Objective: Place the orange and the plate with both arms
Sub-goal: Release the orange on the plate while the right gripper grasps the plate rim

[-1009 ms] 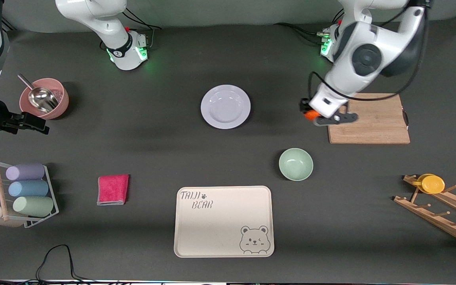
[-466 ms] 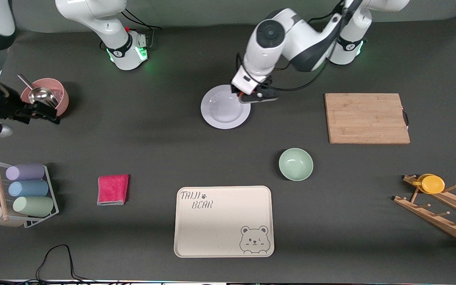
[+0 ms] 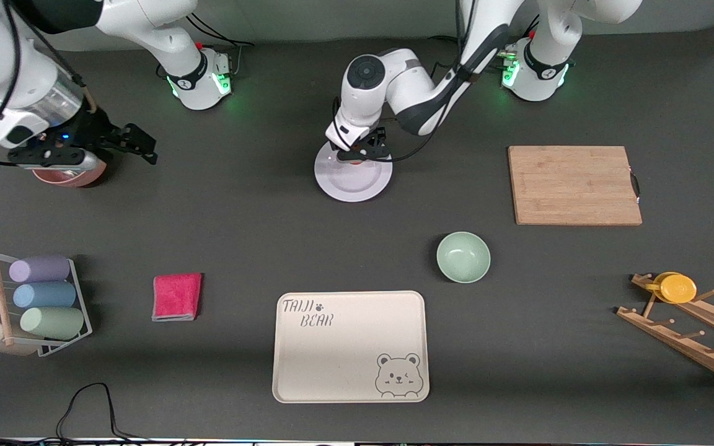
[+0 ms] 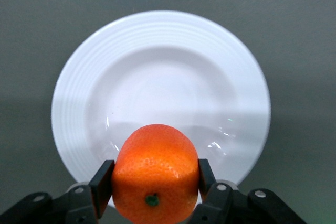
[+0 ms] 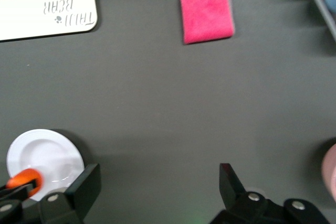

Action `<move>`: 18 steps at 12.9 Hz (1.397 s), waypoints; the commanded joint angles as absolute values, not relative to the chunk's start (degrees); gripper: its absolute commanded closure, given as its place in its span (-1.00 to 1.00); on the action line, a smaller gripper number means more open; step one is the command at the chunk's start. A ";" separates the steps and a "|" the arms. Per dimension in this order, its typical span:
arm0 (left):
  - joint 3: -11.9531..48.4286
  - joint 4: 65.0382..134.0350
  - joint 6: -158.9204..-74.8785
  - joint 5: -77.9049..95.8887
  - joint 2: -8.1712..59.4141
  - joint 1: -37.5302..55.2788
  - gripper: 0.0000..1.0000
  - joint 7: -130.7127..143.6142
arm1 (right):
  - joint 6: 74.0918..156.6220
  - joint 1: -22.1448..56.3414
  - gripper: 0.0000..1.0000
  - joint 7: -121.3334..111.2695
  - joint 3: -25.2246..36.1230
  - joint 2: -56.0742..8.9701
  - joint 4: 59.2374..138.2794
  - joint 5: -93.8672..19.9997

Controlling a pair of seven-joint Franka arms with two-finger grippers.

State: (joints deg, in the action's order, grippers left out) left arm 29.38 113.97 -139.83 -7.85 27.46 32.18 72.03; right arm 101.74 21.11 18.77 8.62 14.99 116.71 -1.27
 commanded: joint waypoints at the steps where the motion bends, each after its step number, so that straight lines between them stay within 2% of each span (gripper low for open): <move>1: 28.30 110.22 -139.48 -14.04 32.16 34.19 0.06 78.12 | 103.97 22.58 -1.00 21.71 8.96 17.57 119.87 -3.42; 4: 28.13 107.06 -139.83 -15.73 35.15 34.37 -0.03 79.37 | 109.66 22.68 -1.00 20.83 9.93 20.47 126.98 -12.89; 5: 27.95 106.96 -139.75 -15.73 35.24 34.37 -0.30 79.37 | 111.86 22.68 -1.00 20.31 10.28 21.00 129.26 -16.31; 6: 27.95 106.88 -139.22 -15.73 35.24 34.37 -0.99 79.45 | 113.97 22.68 -1.00 17.95 10.28 21.27 131.64 -19.91; 12: 27.68 106.70 -135.27 -16.52 30.25 29.64 -1.00 75.77 | 125.76 22.50 -1.00 -13.83 11.16 20.14 148.25 -50.92; 16: 28.39 106.17 -132.20 -15.56 23.75 20.50 -1.00 69.27 | 126.12 22.50 -1.00 -40.62 11.08 11.63 153.09 -71.57; 18: 28.30 102.94 -126.07 -12.24 20.84 15.14 -1.00 62.53 | 125.51 22.85 -1.00 -54.78 10.99 5.04 154.24 -83.27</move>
